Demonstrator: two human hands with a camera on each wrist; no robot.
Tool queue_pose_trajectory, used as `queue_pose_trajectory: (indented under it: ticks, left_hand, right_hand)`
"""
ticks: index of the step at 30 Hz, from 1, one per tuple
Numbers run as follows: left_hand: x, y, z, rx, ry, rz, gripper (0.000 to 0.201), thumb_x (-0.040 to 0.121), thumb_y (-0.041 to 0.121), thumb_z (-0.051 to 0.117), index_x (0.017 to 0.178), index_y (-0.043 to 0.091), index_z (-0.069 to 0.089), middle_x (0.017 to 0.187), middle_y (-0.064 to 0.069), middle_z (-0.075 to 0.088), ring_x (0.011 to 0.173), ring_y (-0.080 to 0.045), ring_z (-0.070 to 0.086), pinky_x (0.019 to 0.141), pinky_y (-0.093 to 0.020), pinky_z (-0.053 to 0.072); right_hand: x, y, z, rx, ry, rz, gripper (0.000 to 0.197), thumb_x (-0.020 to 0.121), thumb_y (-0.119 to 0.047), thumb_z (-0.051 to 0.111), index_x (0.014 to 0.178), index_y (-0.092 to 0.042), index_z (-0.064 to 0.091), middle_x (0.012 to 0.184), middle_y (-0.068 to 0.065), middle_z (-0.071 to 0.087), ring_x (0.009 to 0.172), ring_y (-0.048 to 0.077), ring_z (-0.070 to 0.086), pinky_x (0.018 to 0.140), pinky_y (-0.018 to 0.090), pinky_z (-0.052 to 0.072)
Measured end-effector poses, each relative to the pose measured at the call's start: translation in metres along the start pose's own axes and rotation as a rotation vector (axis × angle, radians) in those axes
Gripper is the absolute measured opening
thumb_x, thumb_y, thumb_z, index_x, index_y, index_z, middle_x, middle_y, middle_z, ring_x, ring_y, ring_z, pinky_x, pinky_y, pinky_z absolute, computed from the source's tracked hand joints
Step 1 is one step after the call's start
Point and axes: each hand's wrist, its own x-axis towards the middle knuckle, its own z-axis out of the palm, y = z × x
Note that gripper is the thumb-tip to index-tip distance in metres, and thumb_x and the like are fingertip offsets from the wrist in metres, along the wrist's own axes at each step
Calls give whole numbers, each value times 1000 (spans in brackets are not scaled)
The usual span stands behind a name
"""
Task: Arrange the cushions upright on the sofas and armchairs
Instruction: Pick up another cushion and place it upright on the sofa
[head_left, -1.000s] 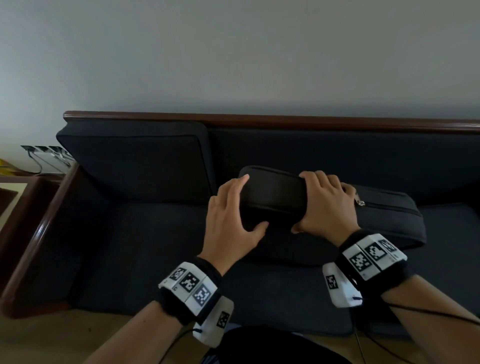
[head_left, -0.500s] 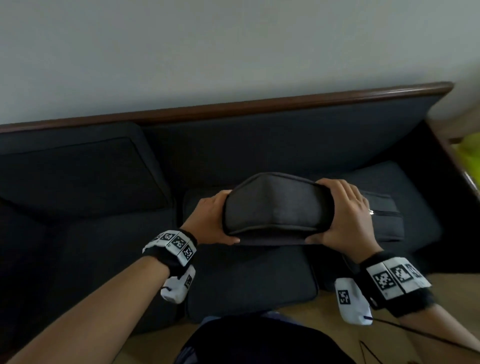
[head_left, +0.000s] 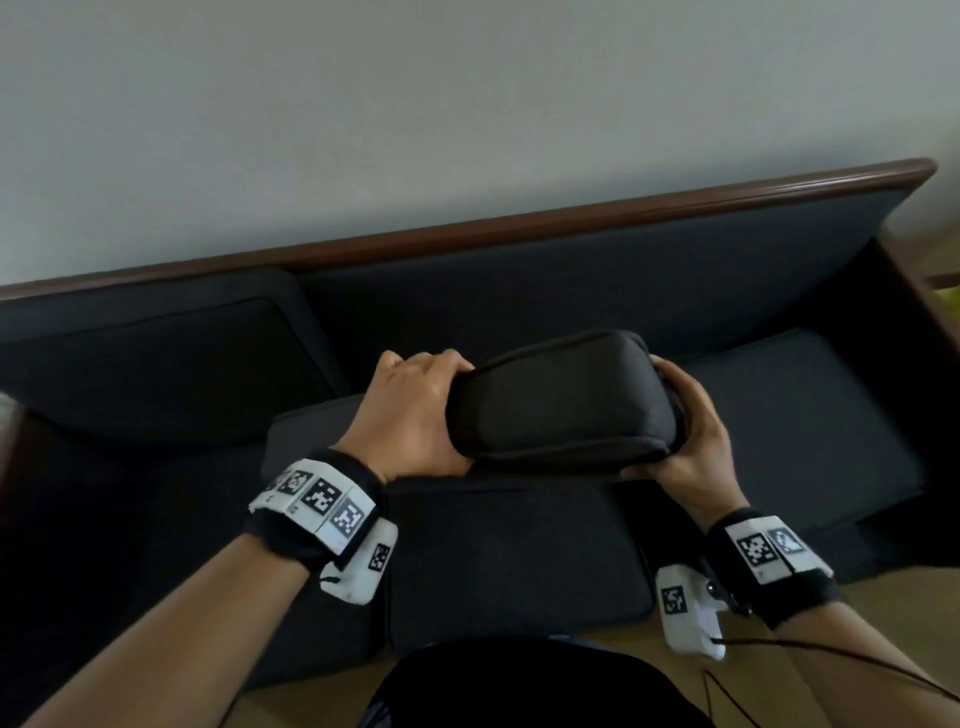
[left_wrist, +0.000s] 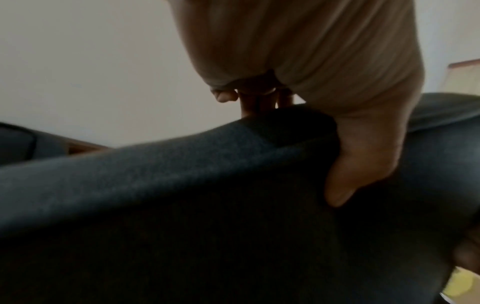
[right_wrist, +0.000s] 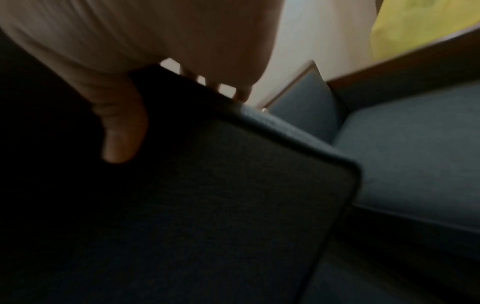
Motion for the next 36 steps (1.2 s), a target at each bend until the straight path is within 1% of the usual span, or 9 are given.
queue_pose_trajectory:
  ticks: [2, 6, 11, 14, 18, 21, 26, 29, 36]
  left_hand:
    - [-2, -6, 18, 23, -46, -77, 80, 52, 46, 85, 123, 21, 55, 111, 5, 64, 106, -18, 59, 94, -34, 28]
    - [1, -21, 62, 79, -192, -230, 82, 57, 44, 84, 129, 22, 50, 126, 6, 60, 117, -17, 54, 100, -36, 31]
    - [10, -10, 96, 73, -171, -177, 88, 64, 52, 80, 140, 24, 44, 133, 2, 50, 124, -22, 46, 103, -41, 31]
    - [5, -15, 107, -36, -229, -198, 89, 74, 63, 73, 148, 29, 36, 143, 3, 42, 132, -21, 38, 109, -43, 27]
    - [-28, -57, 111, -229, -95, -466, 72, 82, 75, 33, 137, 33, 54, 145, 9, 46, 139, -18, 35, 107, -39, 22]
    - [-72, -99, 108, -275, 199, -878, 56, 91, 62, 42, 135, 30, 58, 152, 4, 43, 143, -26, 30, 113, -51, 23]
    - [-130, -135, 115, -816, 222, -1494, 83, 81, 76, 53, 150, 36, 31, 157, -11, 31, 140, -42, 32, 112, -62, 30]
    - [-131, -139, 114, -1245, 321, -1593, 87, 67, 75, 68, 141, 41, 37, 140, -8, 48, 121, -36, 51, 100, -60, 45]
    - [-88, -150, 89, -1321, 425, -1516, 57, 79, 31, 74, 128, 19, 48, 122, -16, 60, 103, -33, 63, 87, -49, 54]
  right_hand:
    - [1, 10, 23, 109, -32, 169, 116, 42, 0, 90, 138, -47, 45, 138, -7, 55, 126, 8, 54, 106, 45, 46]
    - [-10, 13, 63, 194, -181, 328, 101, 64, -1, 87, 143, -41, 38, 142, -18, 46, 112, -24, 47, 93, 4, 38]
    - [10, 15, 72, 328, -14, 546, 90, 61, -43, 87, 141, -32, 47, 141, -6, 54, 130, 12, 51, 110, 34, 41]
    - [27, 23, 65, 193, 30, 655, 71, 86, -48, 67, 146, -18, 42, 143, 6, 52, 132, 24, 48, 112, 40, 38]
    - [34, 40, 65, 37, 79, 819, 67, 89, -62, 54, 141, -20, 44, 142, 13, 50, 130, 34, 47, 112, 52, 36]
    - [34, 42, 72, 54, 126, 917, 75, 84, -66, 57, 143, -21, 44, 143, 12, 50, 131, 36, 46, 111, 53, 37]
    - [32, 53, 73, 57, 194, 1088, 89, 76, -64, 67, 149, -21, 39, 144, 12, 48, 129, 38, 47, 106, 49, 41]
    - [30, 55, 72, 92, 219, 1157, 99, 57, -61, 76, 143, -22, 48, 134, 9, 57, 118, 35, 55, 103, 49, 45]
    - [60, 51, 73, 164, 377, 1134, 53, 64, -31, 73, 114, -16, 68, 100, 11, 69, 89, 31, 64, 88, 41, 55]
